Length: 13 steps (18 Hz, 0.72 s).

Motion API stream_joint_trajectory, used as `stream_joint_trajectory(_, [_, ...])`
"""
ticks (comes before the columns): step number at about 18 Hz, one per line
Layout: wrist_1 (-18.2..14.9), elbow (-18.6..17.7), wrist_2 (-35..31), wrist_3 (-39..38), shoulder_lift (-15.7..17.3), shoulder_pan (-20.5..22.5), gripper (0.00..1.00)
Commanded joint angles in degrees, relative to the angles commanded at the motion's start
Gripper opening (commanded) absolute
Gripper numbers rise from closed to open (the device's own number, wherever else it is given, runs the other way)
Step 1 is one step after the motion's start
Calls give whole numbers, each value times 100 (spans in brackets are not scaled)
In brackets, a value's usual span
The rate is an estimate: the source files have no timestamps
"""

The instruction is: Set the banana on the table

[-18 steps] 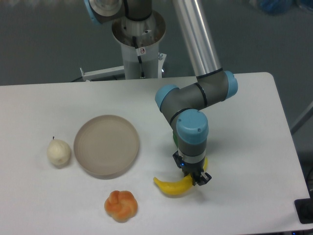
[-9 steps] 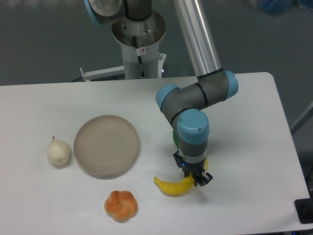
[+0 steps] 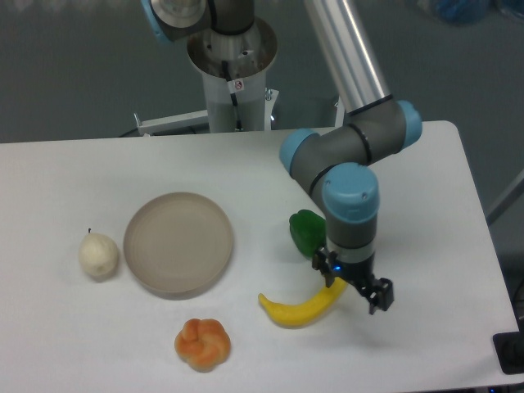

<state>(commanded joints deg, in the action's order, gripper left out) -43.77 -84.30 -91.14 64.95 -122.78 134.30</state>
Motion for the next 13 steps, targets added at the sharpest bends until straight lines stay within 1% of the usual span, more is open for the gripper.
stream_joint_trajectory(1, [0,27,0,9,-9,113,100])
stream_joint_trajectory(3, [18,290,-9,70,-70,307,100])
stream_joint_trajectory(4, [18,491,-26,114,-157,343,100])
stream_joint_trajectory(5, [26,554,-79,149,-176,412,100])
stream_joint_trajectory(7, [26,599,-306,516,-228,492,100])
stream_joint_trajectory(9, [18,695,-334,982,-229,597,100])
stream_joint_trajectory(13, [18,809,-316,1266,-202,624,100])
